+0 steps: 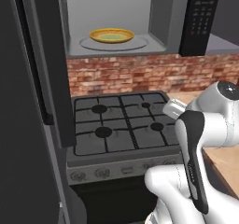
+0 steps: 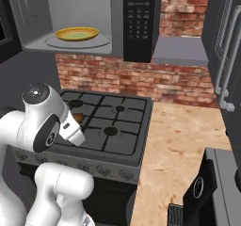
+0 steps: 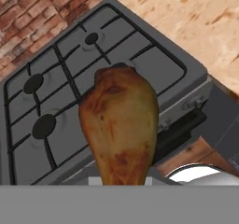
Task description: Transport the chicken drumstick from the fridge to the microwave and turn on the microwave.
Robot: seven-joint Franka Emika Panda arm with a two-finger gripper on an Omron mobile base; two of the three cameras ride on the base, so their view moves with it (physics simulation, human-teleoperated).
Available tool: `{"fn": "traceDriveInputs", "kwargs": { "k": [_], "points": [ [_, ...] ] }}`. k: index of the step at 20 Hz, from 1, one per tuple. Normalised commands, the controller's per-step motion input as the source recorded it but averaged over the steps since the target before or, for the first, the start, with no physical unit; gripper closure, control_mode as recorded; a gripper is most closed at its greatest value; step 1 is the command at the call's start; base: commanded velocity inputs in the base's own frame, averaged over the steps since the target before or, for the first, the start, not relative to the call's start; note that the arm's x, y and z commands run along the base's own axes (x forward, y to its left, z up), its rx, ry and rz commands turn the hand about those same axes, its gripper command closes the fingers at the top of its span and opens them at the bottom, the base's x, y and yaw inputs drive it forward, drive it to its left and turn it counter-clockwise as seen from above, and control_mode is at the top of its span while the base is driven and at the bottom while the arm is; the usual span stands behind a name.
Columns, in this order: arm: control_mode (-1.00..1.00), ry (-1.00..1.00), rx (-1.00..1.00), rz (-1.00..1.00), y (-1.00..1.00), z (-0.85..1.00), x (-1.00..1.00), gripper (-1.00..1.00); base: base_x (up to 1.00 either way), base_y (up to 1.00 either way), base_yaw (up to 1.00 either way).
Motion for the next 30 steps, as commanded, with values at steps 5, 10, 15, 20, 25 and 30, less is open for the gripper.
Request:
{"fn": "traceDriveInputs", "kwargs": {
  "k": [5, 10, 15, 20, 25, 30],
  "points": [
    [-1.00, 0.00, 0.00, 0.00, 0.06, 0.00, 0.20, 1.00, 0.35, 0.11, -0.01],
    [-1.00, -0.01, 0.00, 0.10, 0.21, 0.00, 0.07, 1.00, 0.00, 0.00, 0.00],
    [-1.00, -0.09, 0.00, 0.27, 0.18, 0.00, -0.07, 1.00, 0.00, 0.00, 0.00],
    [-1.00, -0.15, 0.00, 0.29, 0.07, 0.04, -0.05, 1.00, 0.00, 0.00, 0.00],
    [-1.00, -0.04, -0.08, 0.02, 0.64, 0.55, 0.08, 1.00, 0.00, 0.00, 0.00],
    [-1.00, -0.04, -0.14, -0.01, 0.70, 0.65, 0.08, 1.00, 0.00, 0.00, 0.00]
  ]
}}
